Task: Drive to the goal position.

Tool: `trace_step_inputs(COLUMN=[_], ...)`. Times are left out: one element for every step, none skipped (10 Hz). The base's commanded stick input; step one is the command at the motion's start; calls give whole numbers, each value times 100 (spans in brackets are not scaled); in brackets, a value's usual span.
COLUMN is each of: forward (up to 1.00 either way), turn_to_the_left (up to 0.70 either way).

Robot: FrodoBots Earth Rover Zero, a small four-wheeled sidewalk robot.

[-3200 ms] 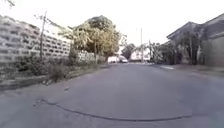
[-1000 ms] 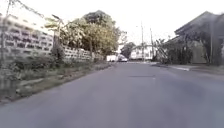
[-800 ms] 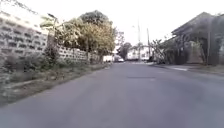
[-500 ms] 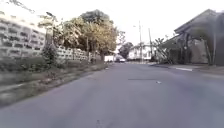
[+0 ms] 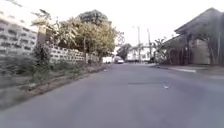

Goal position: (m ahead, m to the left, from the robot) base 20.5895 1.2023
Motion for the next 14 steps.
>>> trace_step_inputs(forward=[100, 100, 100, 100, 100, 100, 100, 100, 100, 100, 100, 100, 100, 100], turn_to_the_left=[0, 0, 0, 0, 0, 0, 0, 0, 0, 0, 0, 0, 0, 0])
